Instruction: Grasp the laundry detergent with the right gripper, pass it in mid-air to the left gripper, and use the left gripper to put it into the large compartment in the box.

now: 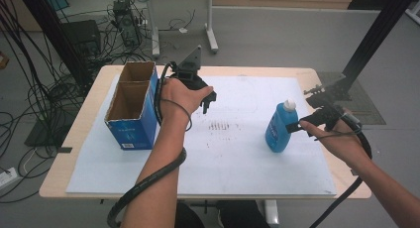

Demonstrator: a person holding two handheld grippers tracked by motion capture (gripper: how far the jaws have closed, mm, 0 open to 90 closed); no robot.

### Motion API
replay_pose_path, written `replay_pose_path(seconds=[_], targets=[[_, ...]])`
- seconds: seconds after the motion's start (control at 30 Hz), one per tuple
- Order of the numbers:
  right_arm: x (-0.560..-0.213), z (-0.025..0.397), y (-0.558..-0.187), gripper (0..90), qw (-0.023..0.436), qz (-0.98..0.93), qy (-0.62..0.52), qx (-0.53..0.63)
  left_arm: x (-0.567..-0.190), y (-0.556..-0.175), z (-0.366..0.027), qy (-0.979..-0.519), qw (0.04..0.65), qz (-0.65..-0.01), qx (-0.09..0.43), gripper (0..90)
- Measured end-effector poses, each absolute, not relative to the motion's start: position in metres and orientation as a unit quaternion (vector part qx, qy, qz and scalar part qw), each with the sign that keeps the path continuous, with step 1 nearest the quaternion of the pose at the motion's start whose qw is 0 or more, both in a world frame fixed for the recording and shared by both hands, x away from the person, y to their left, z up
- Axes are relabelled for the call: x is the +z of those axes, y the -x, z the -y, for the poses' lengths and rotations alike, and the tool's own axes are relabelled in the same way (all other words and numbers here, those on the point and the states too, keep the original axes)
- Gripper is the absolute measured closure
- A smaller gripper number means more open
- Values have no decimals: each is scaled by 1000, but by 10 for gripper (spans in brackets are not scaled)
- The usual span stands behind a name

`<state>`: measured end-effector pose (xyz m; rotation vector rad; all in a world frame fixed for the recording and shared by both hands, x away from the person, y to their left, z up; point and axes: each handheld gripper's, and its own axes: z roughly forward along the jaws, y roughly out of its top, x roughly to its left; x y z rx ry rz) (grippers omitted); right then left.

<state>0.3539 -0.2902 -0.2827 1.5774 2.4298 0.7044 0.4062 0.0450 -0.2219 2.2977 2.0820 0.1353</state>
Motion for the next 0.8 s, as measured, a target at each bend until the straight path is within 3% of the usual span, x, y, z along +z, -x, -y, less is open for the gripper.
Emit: replay_pose_path(seconds=[0.8], targets=[[-348, 279, -334, 51, 164, -769, -536, 308, -229, -408, -47, -743, 11, -668, 45, 57]])
